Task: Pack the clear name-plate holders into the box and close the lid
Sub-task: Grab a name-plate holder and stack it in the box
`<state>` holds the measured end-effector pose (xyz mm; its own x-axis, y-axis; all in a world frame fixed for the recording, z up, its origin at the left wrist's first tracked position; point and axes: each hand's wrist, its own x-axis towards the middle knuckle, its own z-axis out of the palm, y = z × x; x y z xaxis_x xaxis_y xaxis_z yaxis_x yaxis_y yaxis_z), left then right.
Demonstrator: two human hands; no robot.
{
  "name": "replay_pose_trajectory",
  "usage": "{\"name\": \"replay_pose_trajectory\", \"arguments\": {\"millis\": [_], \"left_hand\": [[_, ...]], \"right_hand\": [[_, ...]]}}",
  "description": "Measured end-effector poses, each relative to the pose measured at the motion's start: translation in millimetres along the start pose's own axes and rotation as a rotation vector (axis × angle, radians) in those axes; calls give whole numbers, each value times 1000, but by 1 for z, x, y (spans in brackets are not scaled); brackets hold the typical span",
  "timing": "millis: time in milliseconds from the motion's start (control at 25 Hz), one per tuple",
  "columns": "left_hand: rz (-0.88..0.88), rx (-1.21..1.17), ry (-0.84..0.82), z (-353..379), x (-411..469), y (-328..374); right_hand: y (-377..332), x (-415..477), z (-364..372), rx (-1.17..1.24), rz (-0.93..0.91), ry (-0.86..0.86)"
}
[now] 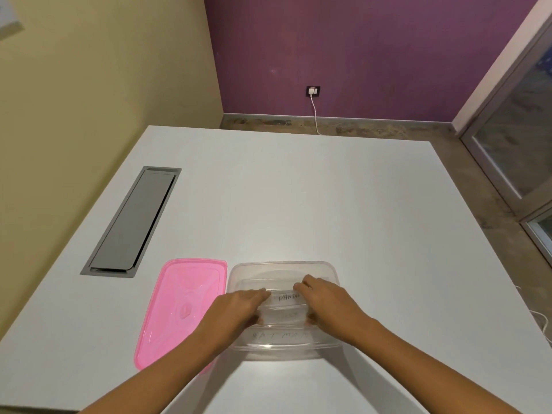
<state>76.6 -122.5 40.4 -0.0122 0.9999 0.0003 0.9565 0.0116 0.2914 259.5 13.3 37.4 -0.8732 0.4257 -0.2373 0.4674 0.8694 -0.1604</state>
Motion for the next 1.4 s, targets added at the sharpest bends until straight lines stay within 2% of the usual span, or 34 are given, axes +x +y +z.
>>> {"name": "replay_pose_trajectory", "arguments": {"millis": [160, 440, 800, 1040, 1400], "left_hand": [[-13, -18, -24, 4, -1, 1], [63, 49, -80, 16, -7, 7], [-49, -45, -215, 35, -4, -8], [-77, -10, -295, 39, 2, -10], [-104, -6, -255, 40, 13, -15]], "right_hand": [[-1, -2, 11, -66, -13, 84], [-3, -6, 28, 1, 41, -133], [-12, 3, 29, 29, 70, -254], [-6, -5, 33, 187, 119, -226], [-9, 6, 32, 219, 191, -163]]}}
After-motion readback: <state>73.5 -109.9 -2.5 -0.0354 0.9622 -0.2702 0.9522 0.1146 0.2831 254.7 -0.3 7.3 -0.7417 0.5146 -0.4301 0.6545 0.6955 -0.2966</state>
